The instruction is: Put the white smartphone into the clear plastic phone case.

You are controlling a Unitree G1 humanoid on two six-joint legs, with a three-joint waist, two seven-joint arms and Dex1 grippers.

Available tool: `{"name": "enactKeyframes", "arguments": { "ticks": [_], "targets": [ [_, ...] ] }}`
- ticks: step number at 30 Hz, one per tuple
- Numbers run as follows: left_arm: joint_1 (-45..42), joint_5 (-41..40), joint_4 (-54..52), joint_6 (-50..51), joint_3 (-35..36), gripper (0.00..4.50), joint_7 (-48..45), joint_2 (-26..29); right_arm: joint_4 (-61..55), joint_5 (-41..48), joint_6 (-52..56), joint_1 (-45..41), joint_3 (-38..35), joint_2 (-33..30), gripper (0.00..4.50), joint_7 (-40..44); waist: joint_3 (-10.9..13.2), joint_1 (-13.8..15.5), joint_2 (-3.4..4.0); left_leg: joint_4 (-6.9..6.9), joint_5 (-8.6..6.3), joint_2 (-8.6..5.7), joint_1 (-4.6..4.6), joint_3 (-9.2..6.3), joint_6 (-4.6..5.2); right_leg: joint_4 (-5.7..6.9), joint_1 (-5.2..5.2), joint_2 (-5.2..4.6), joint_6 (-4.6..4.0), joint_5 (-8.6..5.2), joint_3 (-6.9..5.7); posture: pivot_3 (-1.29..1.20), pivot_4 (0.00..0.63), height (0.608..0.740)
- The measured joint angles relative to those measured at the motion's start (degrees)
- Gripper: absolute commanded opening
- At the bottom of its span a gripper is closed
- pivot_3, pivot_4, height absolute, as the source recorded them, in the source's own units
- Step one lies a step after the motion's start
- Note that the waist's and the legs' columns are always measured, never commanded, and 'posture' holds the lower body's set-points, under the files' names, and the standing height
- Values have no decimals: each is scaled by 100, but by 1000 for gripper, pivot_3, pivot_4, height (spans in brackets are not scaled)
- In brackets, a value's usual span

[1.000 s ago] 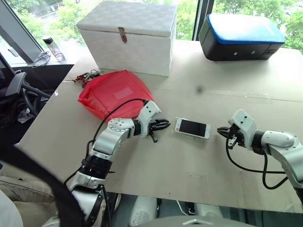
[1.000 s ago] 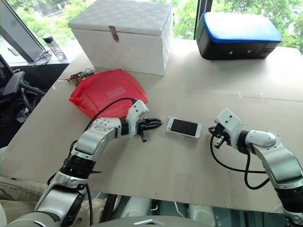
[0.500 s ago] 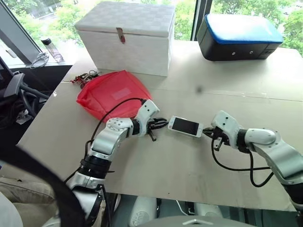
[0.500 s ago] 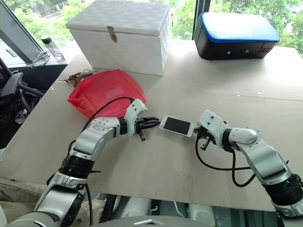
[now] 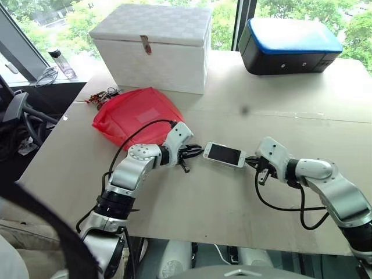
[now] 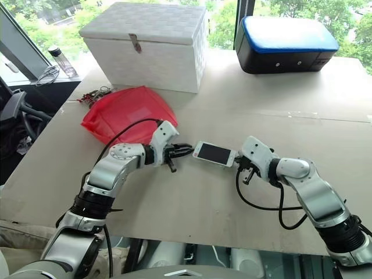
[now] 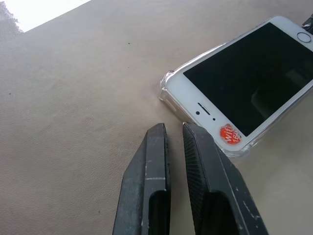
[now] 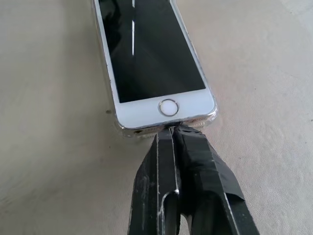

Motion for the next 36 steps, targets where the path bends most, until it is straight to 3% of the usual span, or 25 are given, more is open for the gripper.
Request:
{"name": "enactKeyframes", "arguments": {
  "ticks": [15, 20, 24, 30, 36],
  "targets": [
    [100, 12, -166, 54, -64, 535, -64, 56, 221, -35, -137, -66, -36, -22, 0, 118, 1, 20, -2, 4, 0, -2, -5, 3, 0, 2, -4, -2, 1, 0, 3, 0, 150, 740],
    [40, -258, -152, -136, 371, 535, -154, 54, 130, 193, -271, 424, -925, -352, 0, 153, 2, 86, -2, 6, 0, -2, -4, 3, 0, 4, -4, -4, 1, 0, 4, 0, 150, 740],
    [-78, -529, -151, -141, 386, 535, -271, -181, 210, 450, -316, 229, -1201, -65, 0, 107, 1, 64, -2, 7, 0, -1, -2, 4, 0, 6, -4, 0, 1, 0, 7, 0, 150, 740],
    [-153, -475, 275, -296, -164, 535, -393, -589, 572, 614, -329, -391, -871, 426, 0, 72, 1, 74, -1, 8, 0, -2, -4, 5, 0, 5, -4, 4, 1, 0, 6, 0, 150, 740],
    [-297, -193, 639, -641, -408, 535, -427, -633, 1212, 516, -356, -775, -370, 614, 0, 170, 1, 84, 0, 8, 0, -3, -3, 5, 0, 5, -4, 4, 1, 0, 5, 0, 150, 740]
  ]
}}
